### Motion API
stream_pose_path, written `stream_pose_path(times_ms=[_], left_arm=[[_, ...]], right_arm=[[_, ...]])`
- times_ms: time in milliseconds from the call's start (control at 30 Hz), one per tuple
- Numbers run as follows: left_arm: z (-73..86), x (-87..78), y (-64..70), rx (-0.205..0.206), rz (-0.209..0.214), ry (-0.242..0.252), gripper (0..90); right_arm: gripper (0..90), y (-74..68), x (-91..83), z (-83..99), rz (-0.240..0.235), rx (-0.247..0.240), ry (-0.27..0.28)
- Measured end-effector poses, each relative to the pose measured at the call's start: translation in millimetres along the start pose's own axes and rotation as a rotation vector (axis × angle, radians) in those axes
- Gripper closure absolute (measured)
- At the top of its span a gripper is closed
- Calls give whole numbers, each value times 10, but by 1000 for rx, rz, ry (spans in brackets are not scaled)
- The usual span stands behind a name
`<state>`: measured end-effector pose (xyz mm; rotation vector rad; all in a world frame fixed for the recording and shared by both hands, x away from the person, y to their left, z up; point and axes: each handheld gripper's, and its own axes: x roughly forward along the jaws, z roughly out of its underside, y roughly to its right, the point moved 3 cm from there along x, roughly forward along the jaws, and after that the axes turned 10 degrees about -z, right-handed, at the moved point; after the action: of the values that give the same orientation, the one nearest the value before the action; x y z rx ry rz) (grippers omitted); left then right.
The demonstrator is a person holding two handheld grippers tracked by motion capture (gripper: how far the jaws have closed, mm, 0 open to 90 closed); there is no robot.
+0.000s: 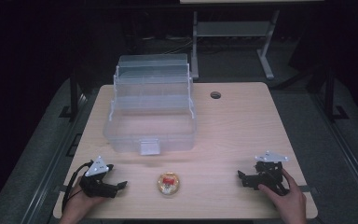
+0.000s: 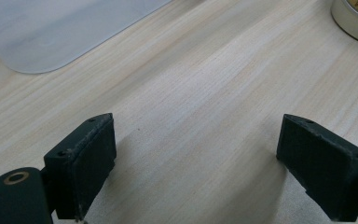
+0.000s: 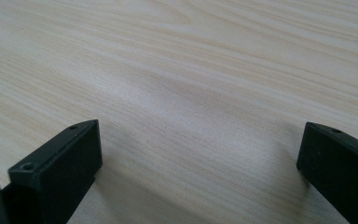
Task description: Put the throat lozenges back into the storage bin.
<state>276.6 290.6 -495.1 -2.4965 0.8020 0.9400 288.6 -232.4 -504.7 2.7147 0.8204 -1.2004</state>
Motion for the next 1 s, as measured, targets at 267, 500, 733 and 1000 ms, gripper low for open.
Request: stream_pose_path(times_ms=[267,500,733,1000], left_arm=[[4,-5,-15,7,15,3,118],[-50,-37,5,25,26,-10,131],[-78,-61,33,27,36,-21,130],[-132,-77,89,33,57,-39,134]], right_arm=[[0,2,0,0,0,-2,0],[0,2,0,0,0,-2,0],[0,2,0,0,0,-2,0],[0,2,1,-1,0,-1,0]])
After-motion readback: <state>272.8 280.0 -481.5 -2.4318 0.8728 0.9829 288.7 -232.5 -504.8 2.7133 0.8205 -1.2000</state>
